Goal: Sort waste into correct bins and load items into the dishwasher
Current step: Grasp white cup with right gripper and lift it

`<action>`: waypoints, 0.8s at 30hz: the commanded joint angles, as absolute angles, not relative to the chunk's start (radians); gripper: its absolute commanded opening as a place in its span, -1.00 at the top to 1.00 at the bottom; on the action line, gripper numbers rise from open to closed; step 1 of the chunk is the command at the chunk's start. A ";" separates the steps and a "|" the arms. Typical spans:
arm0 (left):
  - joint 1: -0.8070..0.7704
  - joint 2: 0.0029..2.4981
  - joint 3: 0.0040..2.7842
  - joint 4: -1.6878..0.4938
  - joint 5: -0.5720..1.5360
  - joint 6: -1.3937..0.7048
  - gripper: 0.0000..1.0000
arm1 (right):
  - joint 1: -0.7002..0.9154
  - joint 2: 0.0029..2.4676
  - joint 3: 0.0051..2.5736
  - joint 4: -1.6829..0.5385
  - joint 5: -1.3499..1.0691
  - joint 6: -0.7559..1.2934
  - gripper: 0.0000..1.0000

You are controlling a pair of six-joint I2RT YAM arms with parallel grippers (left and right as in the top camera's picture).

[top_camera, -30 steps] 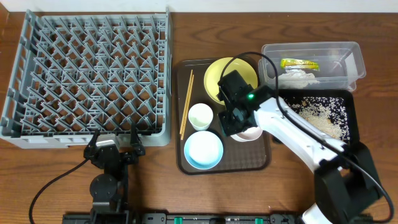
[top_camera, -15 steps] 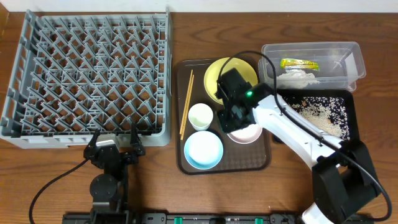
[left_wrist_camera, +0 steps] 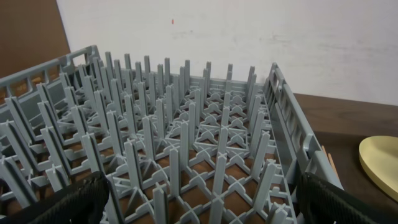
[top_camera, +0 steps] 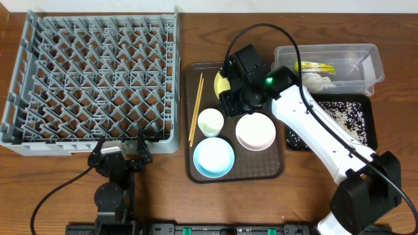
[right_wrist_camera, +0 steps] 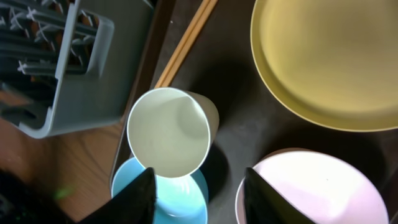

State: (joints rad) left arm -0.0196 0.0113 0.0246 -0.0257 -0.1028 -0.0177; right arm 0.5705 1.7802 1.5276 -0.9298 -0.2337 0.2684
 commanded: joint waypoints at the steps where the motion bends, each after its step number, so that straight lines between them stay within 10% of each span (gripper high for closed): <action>1: -0.018 0.011 0.004 -0.063 -0.109 0.000 -0.94 | 0.564 1.784 1.541 -0.920 -0.220 0.257 0.04; 24: -0.018 0.011 0.004 -0.063 -0.109 0.000 -0.94 | 0.617 1.998 1.541 -0.907 -0.191 0.291 0.41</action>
State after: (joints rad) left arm -0.0196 0.0113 0.0242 -0.0257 -0.1028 -0.0177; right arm 0.5983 1.9900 1.5307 -0.9077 -0.2005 0.2848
